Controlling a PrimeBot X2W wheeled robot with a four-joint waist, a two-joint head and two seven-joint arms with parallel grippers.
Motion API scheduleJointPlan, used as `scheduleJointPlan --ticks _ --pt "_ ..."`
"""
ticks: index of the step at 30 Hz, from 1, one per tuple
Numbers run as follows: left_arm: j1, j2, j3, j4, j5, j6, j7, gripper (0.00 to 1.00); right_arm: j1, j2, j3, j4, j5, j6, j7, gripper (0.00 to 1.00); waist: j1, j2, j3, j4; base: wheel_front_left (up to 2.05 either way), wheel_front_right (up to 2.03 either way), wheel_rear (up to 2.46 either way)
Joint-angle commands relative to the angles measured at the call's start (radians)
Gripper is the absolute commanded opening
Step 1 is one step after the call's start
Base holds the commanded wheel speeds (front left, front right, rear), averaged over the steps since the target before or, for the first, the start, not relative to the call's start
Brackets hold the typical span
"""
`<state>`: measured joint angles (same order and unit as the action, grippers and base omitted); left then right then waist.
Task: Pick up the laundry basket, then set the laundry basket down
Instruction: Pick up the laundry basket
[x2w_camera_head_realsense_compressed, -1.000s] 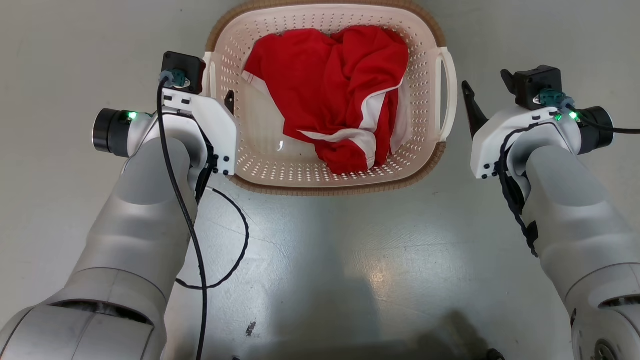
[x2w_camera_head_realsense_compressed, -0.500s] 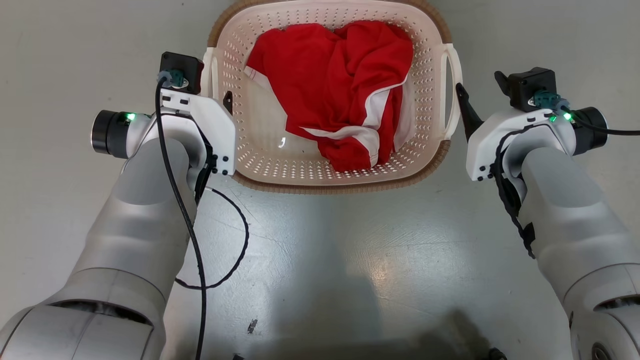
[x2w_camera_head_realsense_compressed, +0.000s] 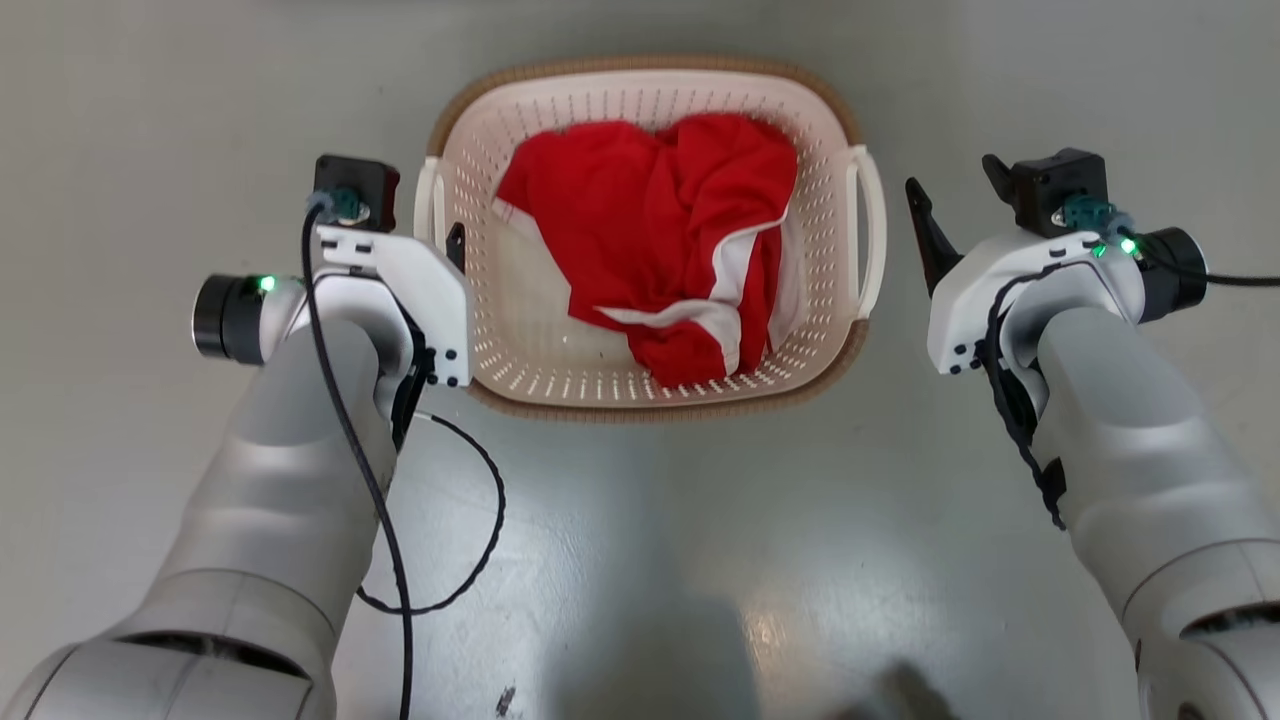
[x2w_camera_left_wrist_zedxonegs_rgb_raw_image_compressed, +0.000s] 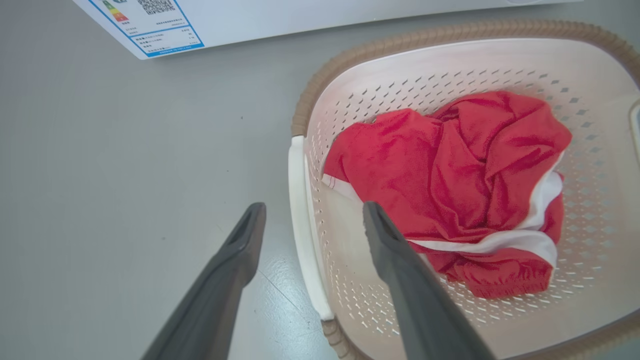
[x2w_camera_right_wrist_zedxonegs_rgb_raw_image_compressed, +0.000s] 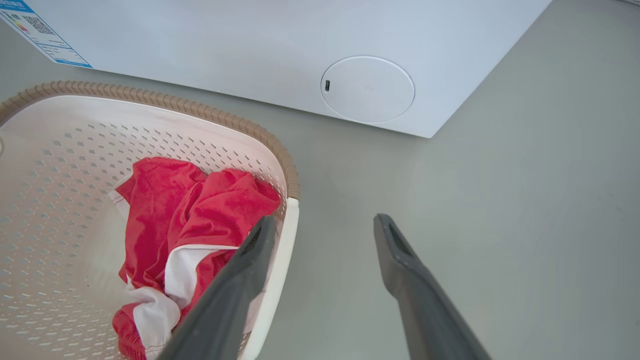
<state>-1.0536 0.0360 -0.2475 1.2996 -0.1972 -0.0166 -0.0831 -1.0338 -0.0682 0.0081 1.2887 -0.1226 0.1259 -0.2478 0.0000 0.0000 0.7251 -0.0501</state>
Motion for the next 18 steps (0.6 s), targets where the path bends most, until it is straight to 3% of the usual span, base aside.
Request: scheduleJointPlan --ticks 1,18 --pt "0.031 0.028 0.022 -0.009 -0.017 0.009 -0.020 1.00 0.050 0.018 0.017 -0.023 0.002 0.005 -0.013 1.00 0.0000 0.0000 -0.037 -0.003 0.00 0.00 0.00" --pt "0.243 0.015 0.018 -0.038 -0.147 -0.016 -0.168 1.00 0.316 0.018 0.015 -0.322 -0.020 0.005 -0.014 1.00 0.0000 0.0000 -0.406 0.019 0.00 0.00 0.00"
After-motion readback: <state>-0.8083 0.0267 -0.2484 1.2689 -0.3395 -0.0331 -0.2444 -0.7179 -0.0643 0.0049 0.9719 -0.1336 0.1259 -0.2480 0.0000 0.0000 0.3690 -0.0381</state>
